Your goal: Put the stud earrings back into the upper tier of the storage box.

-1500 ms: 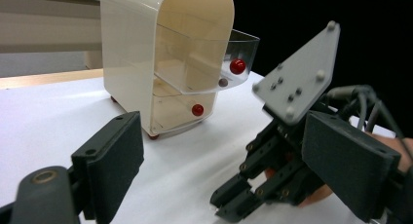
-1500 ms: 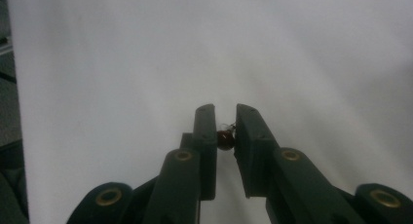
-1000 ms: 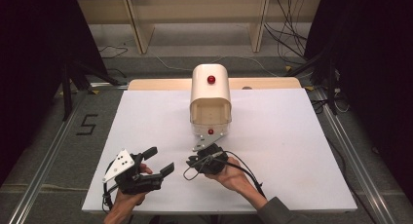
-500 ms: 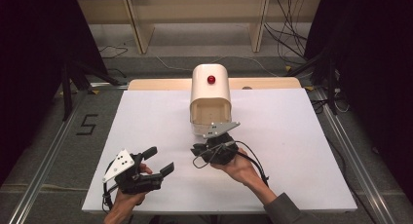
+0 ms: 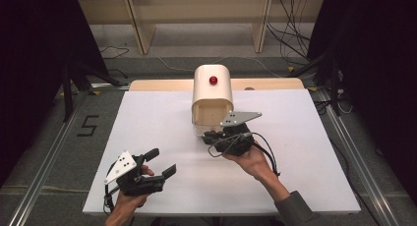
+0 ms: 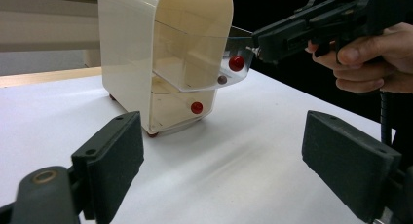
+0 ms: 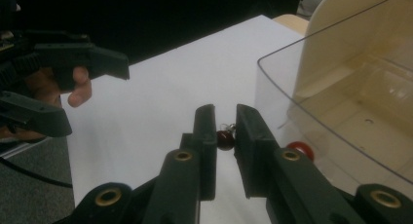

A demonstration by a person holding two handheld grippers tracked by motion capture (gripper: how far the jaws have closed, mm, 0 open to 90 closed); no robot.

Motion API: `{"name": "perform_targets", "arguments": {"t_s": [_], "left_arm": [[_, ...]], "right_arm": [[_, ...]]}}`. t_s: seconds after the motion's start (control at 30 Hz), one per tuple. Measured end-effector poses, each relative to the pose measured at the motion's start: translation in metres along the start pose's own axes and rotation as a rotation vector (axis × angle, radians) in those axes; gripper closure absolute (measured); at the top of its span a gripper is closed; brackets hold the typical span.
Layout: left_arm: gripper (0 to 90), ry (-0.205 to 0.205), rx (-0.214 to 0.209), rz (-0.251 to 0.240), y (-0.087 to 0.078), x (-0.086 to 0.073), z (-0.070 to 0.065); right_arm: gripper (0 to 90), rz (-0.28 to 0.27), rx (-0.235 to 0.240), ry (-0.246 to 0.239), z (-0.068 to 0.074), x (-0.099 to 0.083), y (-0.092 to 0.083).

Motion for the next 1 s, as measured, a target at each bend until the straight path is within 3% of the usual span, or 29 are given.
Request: {"name": "perform_targets", "arguments": {"t_s": [0.7, 1.0], "left_arm": [[14.9, 0.000, 0.007, 0.009, 0.001, -0.002, 0.001], [14.9, 0.001, 0.013, 0.013, 0.001, -0.003, 0.002]], "right_arm": [[79.7, -0.067, -0.067, 0.051, -0.034, 0.012, -0.025], [79.6, -0.049, -0.092, 0.072, -0.050, 0.010, -0.024]]}}
Point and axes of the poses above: each handheld gripper's, and its own axes: y roughly forward along the jaws, x roughly out of its top, z roughly to its left, the point moved 9 cm from there along y, roughly forward along the jaws, and after that the axes turned 7 degrees about -y, right-handed, at the moved point
